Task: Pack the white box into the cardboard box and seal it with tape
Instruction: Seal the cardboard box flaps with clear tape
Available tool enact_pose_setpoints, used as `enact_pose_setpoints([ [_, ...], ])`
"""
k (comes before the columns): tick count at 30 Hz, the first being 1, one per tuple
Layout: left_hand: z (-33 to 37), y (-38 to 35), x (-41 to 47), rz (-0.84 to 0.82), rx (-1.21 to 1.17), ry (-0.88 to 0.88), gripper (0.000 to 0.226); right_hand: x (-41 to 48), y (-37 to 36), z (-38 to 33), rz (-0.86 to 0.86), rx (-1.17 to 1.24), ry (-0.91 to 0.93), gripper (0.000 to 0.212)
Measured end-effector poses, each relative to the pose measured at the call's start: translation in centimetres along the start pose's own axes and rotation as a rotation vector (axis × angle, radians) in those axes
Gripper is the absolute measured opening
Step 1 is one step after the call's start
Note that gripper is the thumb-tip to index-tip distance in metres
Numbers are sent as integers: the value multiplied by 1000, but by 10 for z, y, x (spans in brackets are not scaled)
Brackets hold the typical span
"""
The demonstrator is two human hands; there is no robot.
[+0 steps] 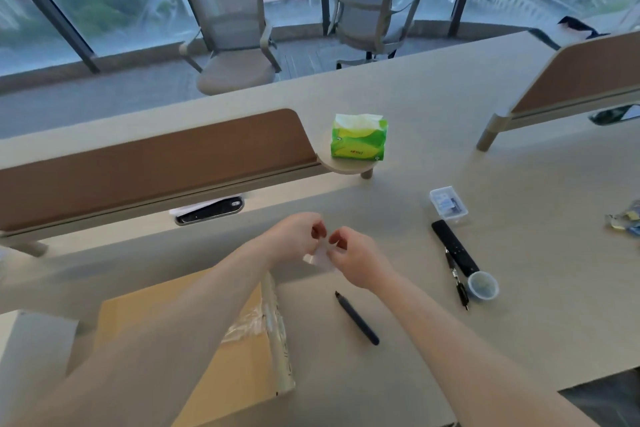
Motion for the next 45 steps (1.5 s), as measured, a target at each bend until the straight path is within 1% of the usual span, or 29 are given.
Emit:
enact_pose_setpoints([
  [3, 8, 2, 9, 5, -9, -53, 29, 4, 6, -2, 0, 65, -4, 34],
  [6, 15, 8, 23, 35, -41, -81, 29, 13, 13, -3, 49, 128, -13, 32],
  [9, 20, 13, 35, 88, -98, -132, 26, 26, 14, -4, 39, 230, -26, 31],
  [12, 18, 15, 52, 132, -165, -170, 27, 40, 16, 0, 65, 318, -103, 21],
  [15, 20, 17, 72, 162, -219, -202, 31, 56, 21, 12, 131, 475, -239, 9],
  [18, 23, 23, 92, 206, -274, -223, 32, 76, 27, 23, 181, 559, -330, 5],
  [20, 21, 28, 106, 286, -352, -184, 31, 90, 33, 26, 210, 582, -352, 5],
  [23, 14, 31, 126, 371, -446, -76, 40, 110, 41, 35, 308, 681, -449, 6],
  [26, 0, 24, 145, 347, -518, 74, 40, 126, 42, 47, 359, 791, -558, 7],
  [28, -6, 19, 155, 307, -587, 130, 34, 135, 38, 53, 357, 835, -591, 13],
  [31, -11, 13, 167, 272, -785, 165, 19, 149, 33, 56, 355, 835, -607, 18],
  [35, -18, 9, 182, 295, -898, 217, 6, 166, 33, 55, 395, 772, -603, 6],
  [37, -22, 6, 190, 320, -947, 267, 4, 171, 33, 53, 420, 736, -605, 5],
  [41, -22, 8, 200, 399, -967, 297, 10, 179, 35, 53, 469, 670, -614, 7],
  [45, -21, 13, 206, 465, -858, 299, 10, 188, 38, 52, 466, 551, -605, 9],
])
Point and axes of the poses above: each hand's wrist, its own x-axis towards the middle knuckle, its own y-axis out of the back of the hand, z = x × y, the point moved 6 cm from there along x, towards the middle knuckle, and after that the axes turned 12 degrees about -x, right-handed, at the moved point
